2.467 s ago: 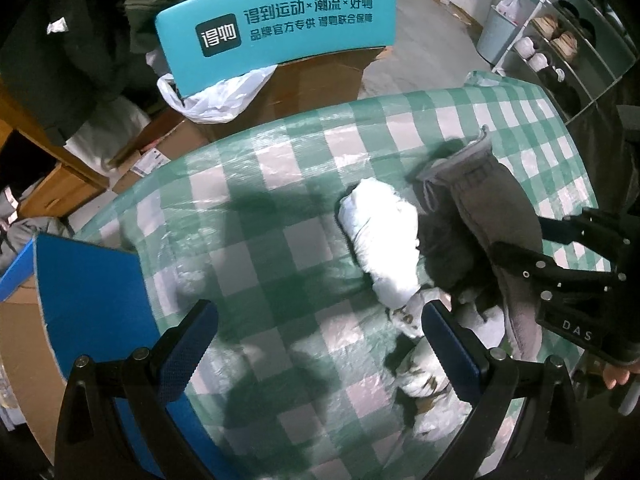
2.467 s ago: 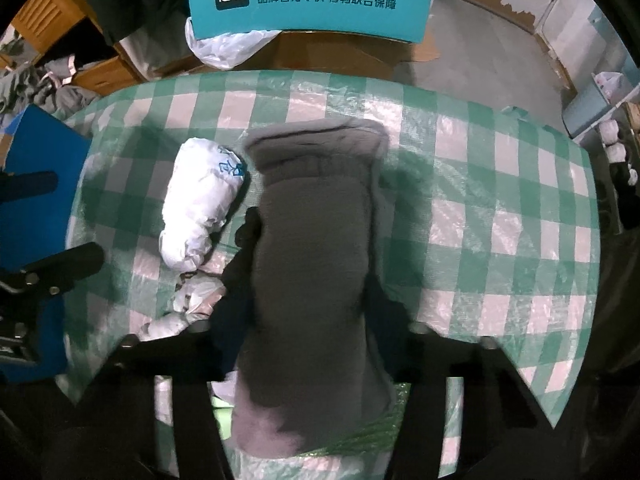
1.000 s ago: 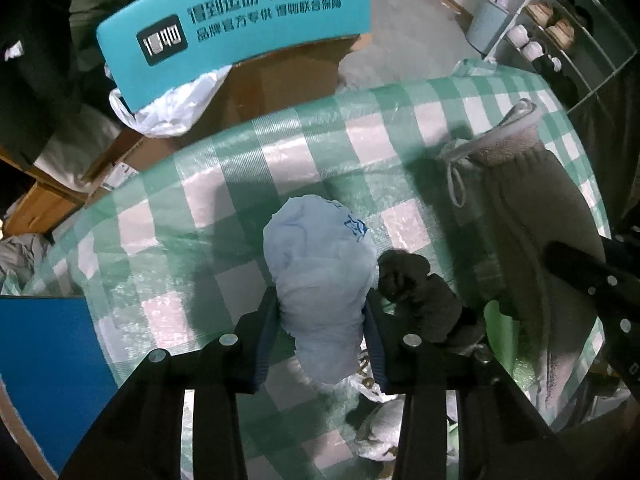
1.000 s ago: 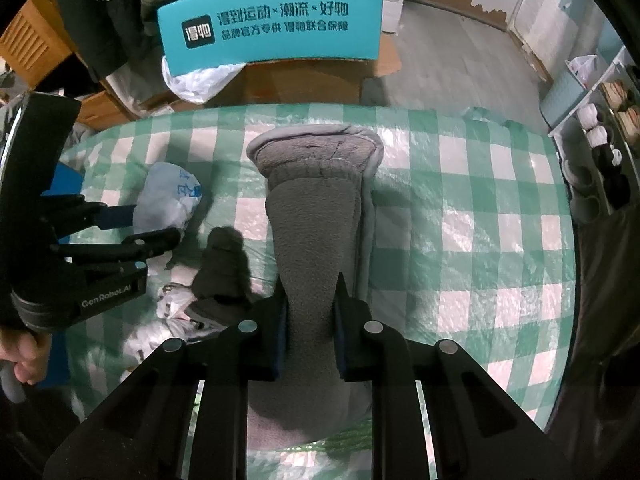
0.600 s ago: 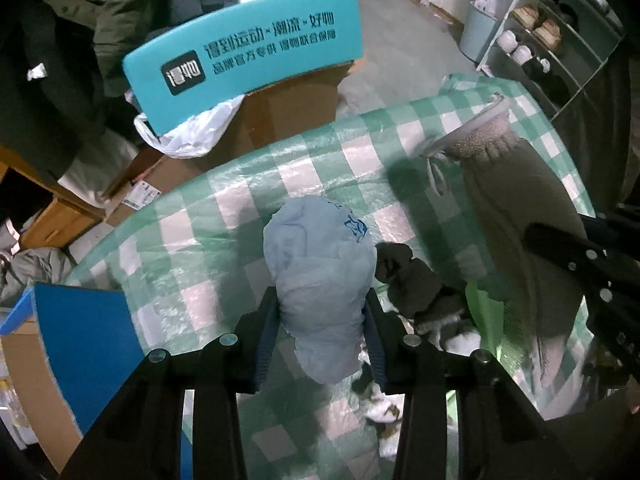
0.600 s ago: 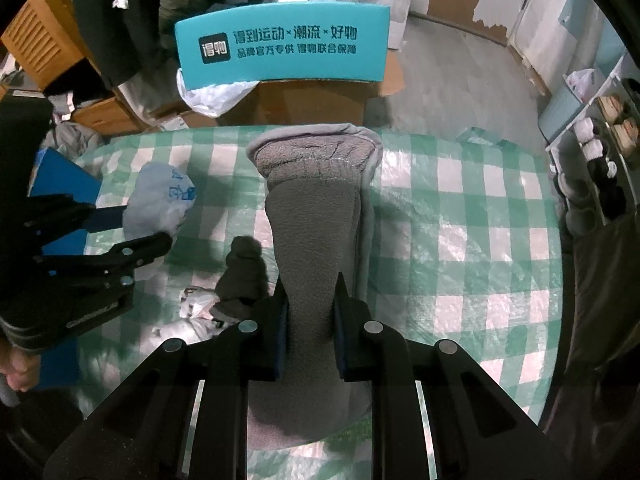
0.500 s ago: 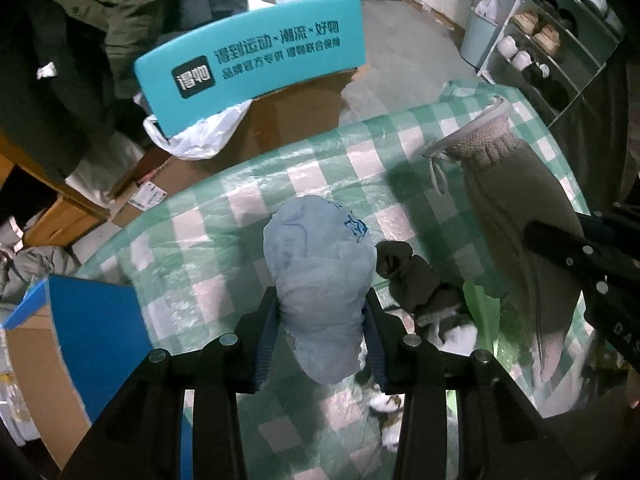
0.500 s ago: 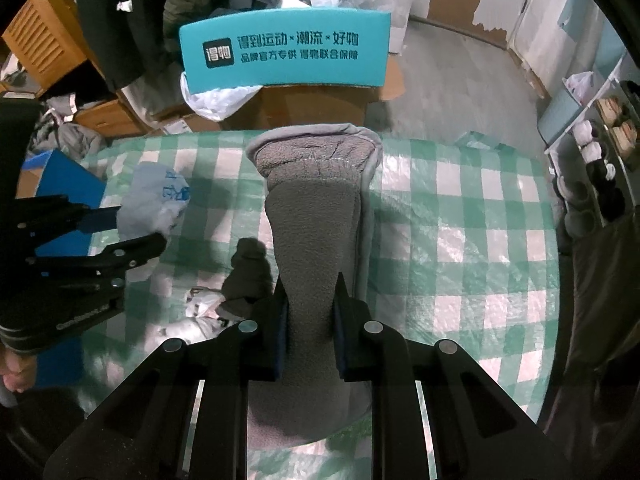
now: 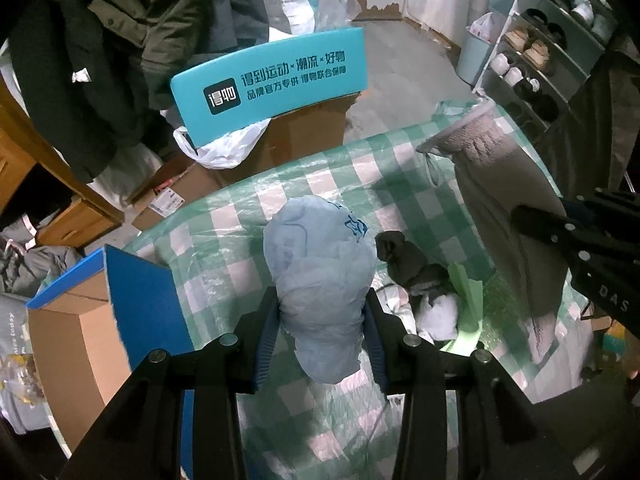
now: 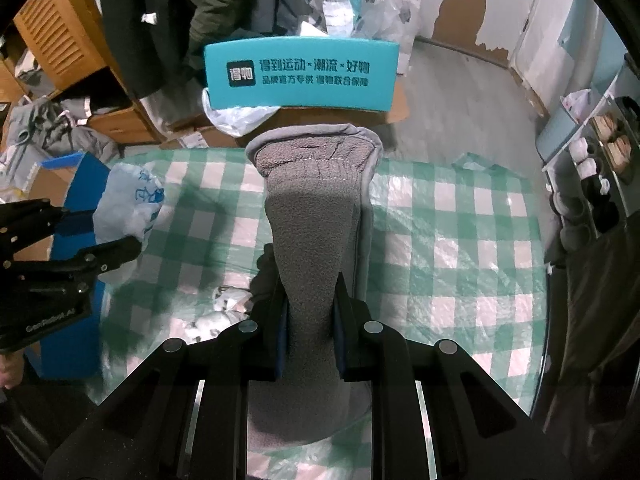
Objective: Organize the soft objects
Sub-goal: 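Lift and carry the grey sock and white cloth over the shoebox with both tools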
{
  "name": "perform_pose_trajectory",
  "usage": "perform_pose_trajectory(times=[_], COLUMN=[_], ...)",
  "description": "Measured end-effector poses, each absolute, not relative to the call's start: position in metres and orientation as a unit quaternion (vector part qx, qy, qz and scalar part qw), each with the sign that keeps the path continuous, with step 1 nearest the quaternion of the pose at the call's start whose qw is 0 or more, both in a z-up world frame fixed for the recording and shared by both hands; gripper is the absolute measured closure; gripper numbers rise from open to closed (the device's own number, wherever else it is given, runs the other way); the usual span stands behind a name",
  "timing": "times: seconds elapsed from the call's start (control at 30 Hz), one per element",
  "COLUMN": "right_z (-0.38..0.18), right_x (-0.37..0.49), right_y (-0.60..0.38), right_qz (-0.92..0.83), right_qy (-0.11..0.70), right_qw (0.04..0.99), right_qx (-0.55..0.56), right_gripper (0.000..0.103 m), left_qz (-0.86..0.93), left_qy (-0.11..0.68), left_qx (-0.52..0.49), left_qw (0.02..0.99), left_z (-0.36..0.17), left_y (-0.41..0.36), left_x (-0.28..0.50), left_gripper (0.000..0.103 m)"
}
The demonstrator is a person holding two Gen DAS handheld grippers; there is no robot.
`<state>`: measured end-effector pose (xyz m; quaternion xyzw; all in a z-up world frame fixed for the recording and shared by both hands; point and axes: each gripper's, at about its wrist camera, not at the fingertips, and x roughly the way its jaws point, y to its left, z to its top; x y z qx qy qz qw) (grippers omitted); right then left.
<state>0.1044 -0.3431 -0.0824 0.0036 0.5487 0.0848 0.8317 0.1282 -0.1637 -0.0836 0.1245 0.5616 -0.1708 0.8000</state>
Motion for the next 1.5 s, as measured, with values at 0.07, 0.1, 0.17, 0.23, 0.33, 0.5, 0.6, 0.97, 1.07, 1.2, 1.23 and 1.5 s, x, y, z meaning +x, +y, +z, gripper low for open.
perform_pose_trajectory(times=[0.07, 0.1, 0.17, 0.23, 0.33, 0.5, 0.6, 0.97, 1.07, 1.2, 1.23, 1.5], right_z=[-0.078, -0.076, -0.073, -0.071, -0.066, -0.058, -0.054, -0.038, -0.034, -0.03, -0.029, -0.023], right_x=[0.102, 0.101, 0.1, 0.097, 0.095, 0.09, 0.089, 0.086, 0.086, 0.085, 0.085, 0.086], right_y=[-0.341, -0.34, -0.338, -0.336, -0.331, -0.324, -0.318, -0.282, -0.272, -0.257, -0.254, -0.222], right_qz=[0.087, 0.088, 0.091, 0.094, 0.098, 0.107, 0.112, 0.144, 0.155, 0.168, 0.171, 0.194], right_qy=[0.545, 0.544, 0.54, 0.537, 0.534, 0.528, 0.524, 0.513, 0.51, 0.508, 0.508, 0.505], right_qw=[0.834, 0.835, 0.837, 0.838, 0.84, 0.843, 0.844, 0.846, 0.845, 0.844, 0.843, 0.84], right_qx=[0.001, 0.001, 0.0, -0.001, -0.005, -0.009, -0.011, -0.029, -0.031, -0.037, -0.038, -0.05], right_gripper=[0.086, 0.086, 0.086, 0.086, 0.086, 0.086, 0.086, 0.086, 0.086, 0.086, 0.086, 0.086], left_qz=[-0.171, -0.171, -0.171, -0.171, -0.171, -0.167, -0.163, -0.151, -0.147, -0.143, -0.142, -0.128], left_qy=[0.558, 0.556, 0.555, 0.554, 0.553, 0.543, 0.539, 0.526, 0.525, 0.521, 0.521, 0.521], left_qx=[0.124, 0.124, 0.125, 0.123, 0.122, 0.124, 0.121, 0.116, 0.108, 0.104, 0.103, 0.093], left_qw=[0.802, 0.804, 0.805, 0.805, 0.806, 0.814, 0.817, 0.829, 0.831, 0.835, 0.835, 0.838], left_z=[-0.079, -0.077, -0.075, -0.073, -0.07, -0.061, -0.056, -0.041, -0.036, -0.032, -0.031, -0.03], left_y=[-0.162, -0.16, -0.158, -0.155, -0.15, -0.136, -0.127, -0.097, -0.086, -0.075, -0.072, -0.048], left_x=[0.124, 0.122, 0.119, 0.115, 0.11, 0.102, 0.099, 0.086, 0.083, 0.08, 0.079, 0.075], left_gripper=[0.063, 0.063, 0.063, 0.063, 0.063, 0.063, 0.063, 0.063, 0.063, 0.063, 0.063, 0.063])
